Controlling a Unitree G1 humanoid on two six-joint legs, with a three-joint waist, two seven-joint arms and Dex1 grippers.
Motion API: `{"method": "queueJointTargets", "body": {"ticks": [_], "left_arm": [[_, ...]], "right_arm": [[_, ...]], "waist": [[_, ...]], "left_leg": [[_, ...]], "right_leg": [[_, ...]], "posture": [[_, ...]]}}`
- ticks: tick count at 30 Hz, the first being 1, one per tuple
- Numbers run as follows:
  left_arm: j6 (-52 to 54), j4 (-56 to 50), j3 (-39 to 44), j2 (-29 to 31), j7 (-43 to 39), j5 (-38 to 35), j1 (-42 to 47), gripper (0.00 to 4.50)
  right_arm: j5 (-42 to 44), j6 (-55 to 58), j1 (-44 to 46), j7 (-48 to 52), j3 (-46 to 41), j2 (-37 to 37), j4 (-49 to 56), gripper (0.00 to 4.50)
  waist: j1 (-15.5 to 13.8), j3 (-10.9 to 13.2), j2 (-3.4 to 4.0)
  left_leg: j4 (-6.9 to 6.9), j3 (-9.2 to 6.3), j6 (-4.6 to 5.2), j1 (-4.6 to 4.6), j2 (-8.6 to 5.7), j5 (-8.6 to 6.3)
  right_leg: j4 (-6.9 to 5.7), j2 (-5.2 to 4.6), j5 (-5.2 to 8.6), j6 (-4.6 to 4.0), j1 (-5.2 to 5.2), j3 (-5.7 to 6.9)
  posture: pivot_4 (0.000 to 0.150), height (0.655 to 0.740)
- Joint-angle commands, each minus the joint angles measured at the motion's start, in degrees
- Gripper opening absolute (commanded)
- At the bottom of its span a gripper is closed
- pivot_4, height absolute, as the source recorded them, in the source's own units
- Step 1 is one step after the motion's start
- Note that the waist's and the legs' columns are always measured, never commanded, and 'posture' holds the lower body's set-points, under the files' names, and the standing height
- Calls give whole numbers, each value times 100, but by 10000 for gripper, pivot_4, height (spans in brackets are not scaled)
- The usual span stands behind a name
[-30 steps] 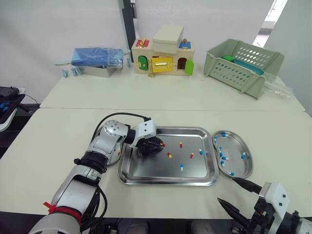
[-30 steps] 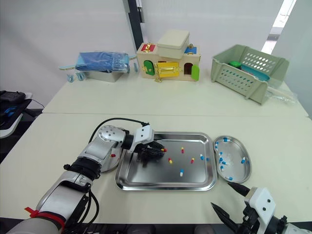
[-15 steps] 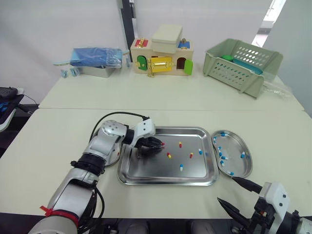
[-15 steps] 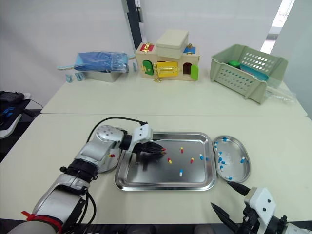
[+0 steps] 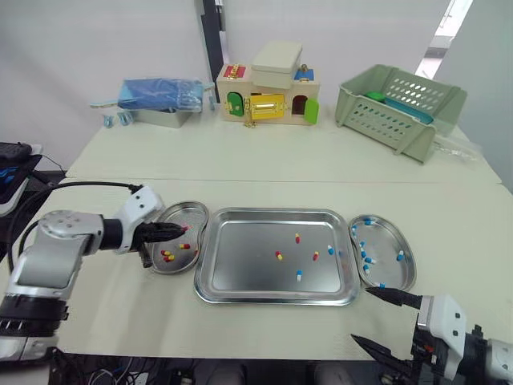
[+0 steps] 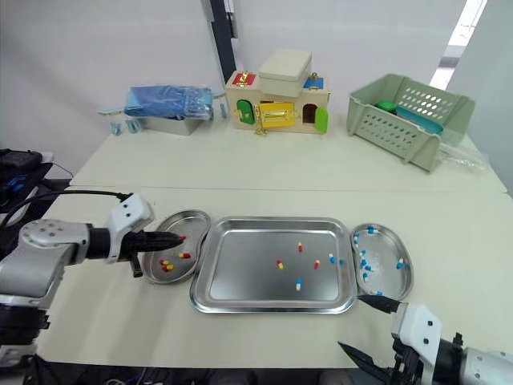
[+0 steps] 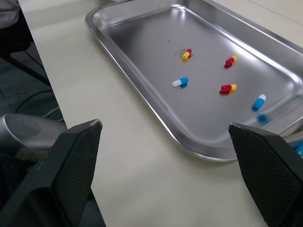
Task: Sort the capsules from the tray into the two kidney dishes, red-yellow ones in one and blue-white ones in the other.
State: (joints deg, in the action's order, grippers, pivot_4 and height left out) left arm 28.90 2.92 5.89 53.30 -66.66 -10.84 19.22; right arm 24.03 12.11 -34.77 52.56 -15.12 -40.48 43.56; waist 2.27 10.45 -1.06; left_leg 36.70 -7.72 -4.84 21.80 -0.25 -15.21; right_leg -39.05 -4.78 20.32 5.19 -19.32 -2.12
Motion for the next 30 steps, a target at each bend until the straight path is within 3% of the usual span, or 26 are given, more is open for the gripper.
{"method": "queueJointTargets", "body": {"ticks": [1, 5, 8, 19, 23, 30], "left_arm": [[62, -187, 259, 104, 176, -144, -88, 195], [182, -322, 238, 39, 308, -247, -138, 195], [210, -337, 176, 41, 363, -288, -150, 7305], [181, -125, 36, 50, 395, -315, -49, 43671], [196, -76, 104, 111, 359, -379, -63, 44638], [141, 602, 707, 766, 232, -434, -443, 44638]], "right_arm": [[103, -48, 67, 132, 52, -59, -84, 45000], [85, -87, 147, 208, 79, -55, -258, 45000], [132, -32, 209, 207, 48, -57, -270, 45000], [267, 97, 177, 142, -130, -39, -235, 45000], [421, 217, 111, 77, -305, -35, -189, 45000], [941, 689, 16, 529, -1659, -495, -901, 45000]], "waist": [[-41, 0, -1], [-42, 0, -1], [-41, 0, -1], [-30, 0, -1], [-30, 0, -1], [10, 1, -2]], "left_leg": [[0, 1, 0, 1, -1, 0], [0, 1, 0, 2, -1, 0], [0, 2, 0, 0, 0, 0], [-1, 2, 0, -1, 0, 0], [-1, 2, 0, 0, 0, 0], [-4, 5, 1, -3, 1, -1]], "right_leg": [[1, -1, 0, 0, 0, 0], [2, -1, 0, 0, -1, 0], [0, -1, 0, 0, -1, -1], [-2, -1, 0, 0, -2, -1], [-2, -1, 0, 0, -2, -1], [-1, 0, 0, 0, -3, -3]], "posture": [[1500, 7400], [1500, 7400], [1500, 7400], [1500, 7400], [1500, 7400], [1500, 7400]]}}
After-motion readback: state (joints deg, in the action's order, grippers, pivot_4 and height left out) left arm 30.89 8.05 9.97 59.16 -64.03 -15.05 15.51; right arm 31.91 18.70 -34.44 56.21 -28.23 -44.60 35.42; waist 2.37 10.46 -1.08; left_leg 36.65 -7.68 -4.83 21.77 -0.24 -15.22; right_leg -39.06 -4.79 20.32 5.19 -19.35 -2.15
